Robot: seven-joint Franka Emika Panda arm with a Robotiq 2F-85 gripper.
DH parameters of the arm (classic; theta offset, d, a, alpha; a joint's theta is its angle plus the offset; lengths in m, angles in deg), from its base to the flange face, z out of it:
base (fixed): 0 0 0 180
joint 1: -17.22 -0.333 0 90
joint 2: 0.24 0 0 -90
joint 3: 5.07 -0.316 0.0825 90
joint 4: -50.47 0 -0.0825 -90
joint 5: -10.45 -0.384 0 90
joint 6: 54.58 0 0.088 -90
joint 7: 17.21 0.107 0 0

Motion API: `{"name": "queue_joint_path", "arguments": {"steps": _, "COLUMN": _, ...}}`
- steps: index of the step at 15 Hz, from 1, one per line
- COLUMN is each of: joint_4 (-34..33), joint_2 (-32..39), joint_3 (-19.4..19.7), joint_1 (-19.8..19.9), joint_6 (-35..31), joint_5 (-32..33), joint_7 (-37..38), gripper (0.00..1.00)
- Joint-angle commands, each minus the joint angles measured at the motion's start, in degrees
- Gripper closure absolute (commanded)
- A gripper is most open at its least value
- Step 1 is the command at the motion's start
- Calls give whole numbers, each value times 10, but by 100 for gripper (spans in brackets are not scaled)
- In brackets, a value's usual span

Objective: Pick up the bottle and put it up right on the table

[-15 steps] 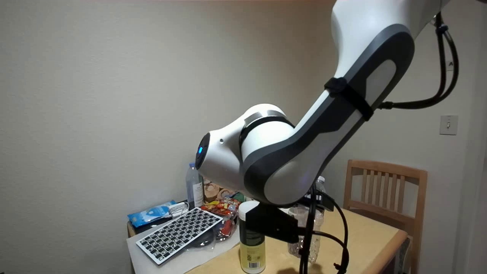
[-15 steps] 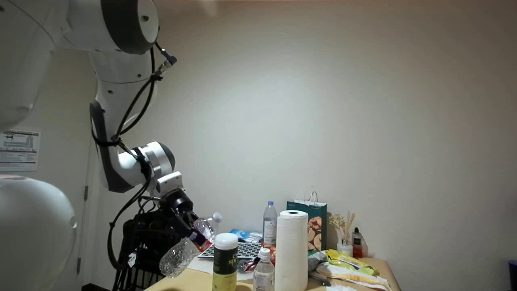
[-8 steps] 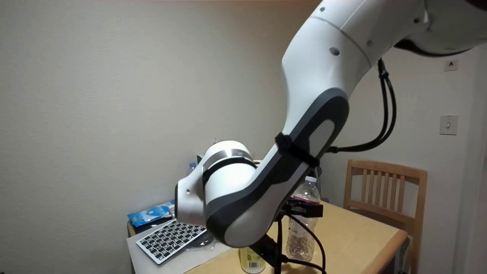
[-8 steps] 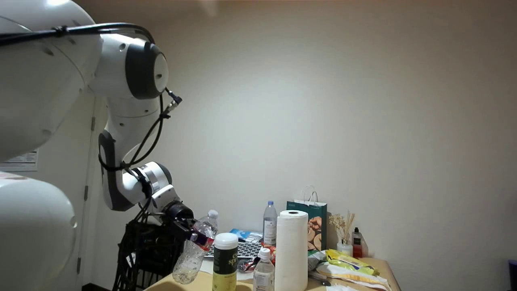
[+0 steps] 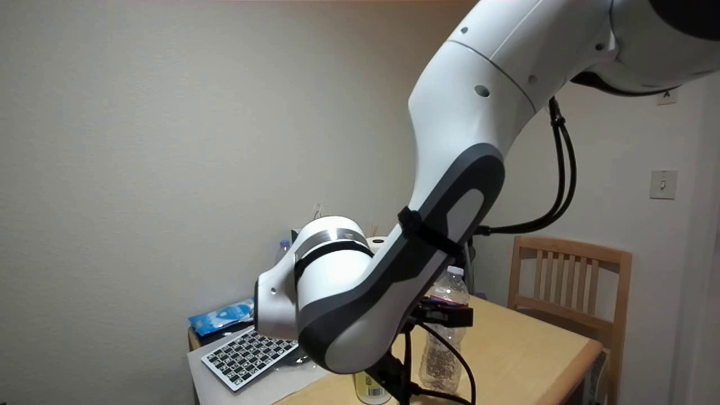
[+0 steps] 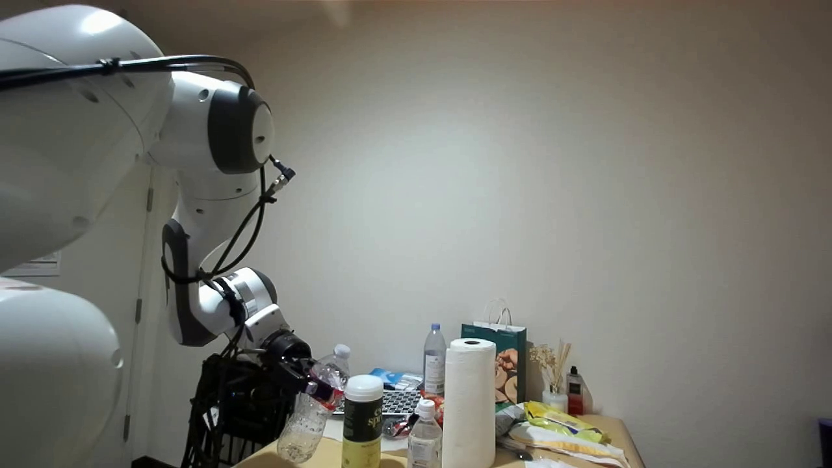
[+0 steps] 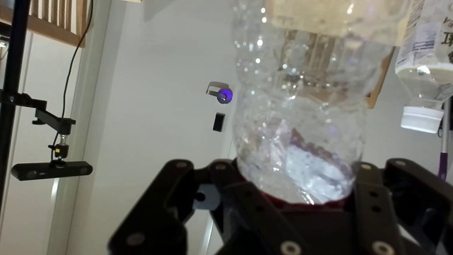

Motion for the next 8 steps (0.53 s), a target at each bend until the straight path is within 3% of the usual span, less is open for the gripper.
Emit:
{"name": "queue_joint_path", "arguments": {"steps": 1, "joint_4": -26, "joint_2": 39, "joint_3": -6, "joint_1": 2, "joint_6": 16, "joint_5": 12, "joint_7": 22, "gripper": 93}}
{"name": "queue_joint_path", "arguments": {"steps": 8, "joint_4": -100, "joint_2": 123, "joint_3": 8, "joint_1": -19, "joint_6": 63, "joint_5": 62, "joint_7": 54, "gripper": 93}}
